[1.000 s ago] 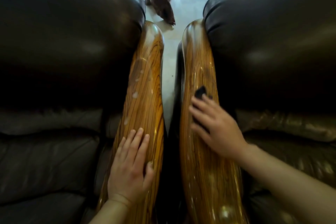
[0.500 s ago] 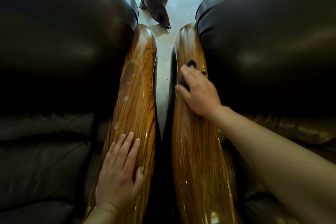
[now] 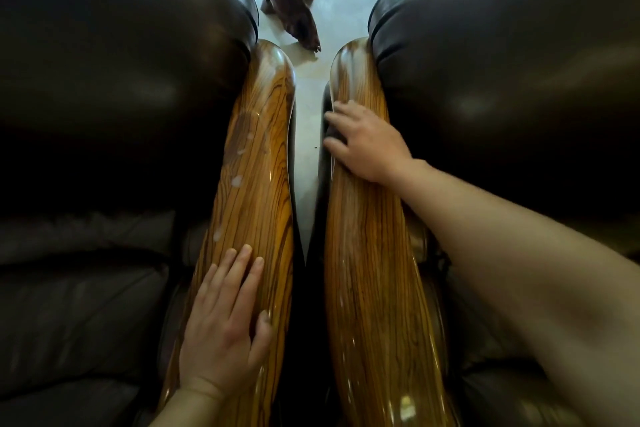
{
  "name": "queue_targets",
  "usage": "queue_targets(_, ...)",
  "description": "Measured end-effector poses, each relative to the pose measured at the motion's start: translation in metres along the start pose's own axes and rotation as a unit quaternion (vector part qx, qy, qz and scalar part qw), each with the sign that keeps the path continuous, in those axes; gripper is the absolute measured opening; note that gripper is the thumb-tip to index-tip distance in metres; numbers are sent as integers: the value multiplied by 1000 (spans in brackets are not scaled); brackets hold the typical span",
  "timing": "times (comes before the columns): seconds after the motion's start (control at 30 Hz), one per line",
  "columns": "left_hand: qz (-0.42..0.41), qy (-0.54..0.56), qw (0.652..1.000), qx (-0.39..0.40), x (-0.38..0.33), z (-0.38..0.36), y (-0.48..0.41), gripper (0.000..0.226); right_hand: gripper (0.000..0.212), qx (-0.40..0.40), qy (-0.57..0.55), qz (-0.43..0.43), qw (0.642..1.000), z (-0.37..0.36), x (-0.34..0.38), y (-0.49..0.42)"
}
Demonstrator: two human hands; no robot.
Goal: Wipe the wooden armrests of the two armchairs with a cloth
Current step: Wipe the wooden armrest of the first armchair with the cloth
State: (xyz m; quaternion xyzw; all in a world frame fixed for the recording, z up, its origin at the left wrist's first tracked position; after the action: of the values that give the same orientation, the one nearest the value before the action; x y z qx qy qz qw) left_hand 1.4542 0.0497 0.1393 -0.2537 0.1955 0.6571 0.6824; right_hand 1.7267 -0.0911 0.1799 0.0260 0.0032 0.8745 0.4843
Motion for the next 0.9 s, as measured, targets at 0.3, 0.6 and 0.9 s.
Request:
queue_targets(0.3, 16, 2, 1000, 15, -1, 0, -1, 66, 64, 0, -85, -29, 996, -27, 42, 186)
queue_targets(0.6, 6, -1, 1000, 5, 1, -2, 1, 66, 68, -31, -116, -173, 977, -24, -33, 109)
queue_targets(0.9, 0, -17, 1000, 0, 0, -3, 0, 66, 64, -103, -79, -257, 958, -5, -33, 20)
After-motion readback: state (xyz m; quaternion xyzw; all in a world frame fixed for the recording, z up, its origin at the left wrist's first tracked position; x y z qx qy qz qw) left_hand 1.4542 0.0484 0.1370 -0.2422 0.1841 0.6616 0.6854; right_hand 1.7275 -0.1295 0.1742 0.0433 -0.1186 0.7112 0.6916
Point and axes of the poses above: each hand's wrist, its own y-axis away from the middle knuckle, its own z-axis out of the back of the hand, x = y × z, the point moved 9 cm from there along -y, towards the middle knuckle, and after that the axes turned 12 degrees about y, right-handed, at the moved point
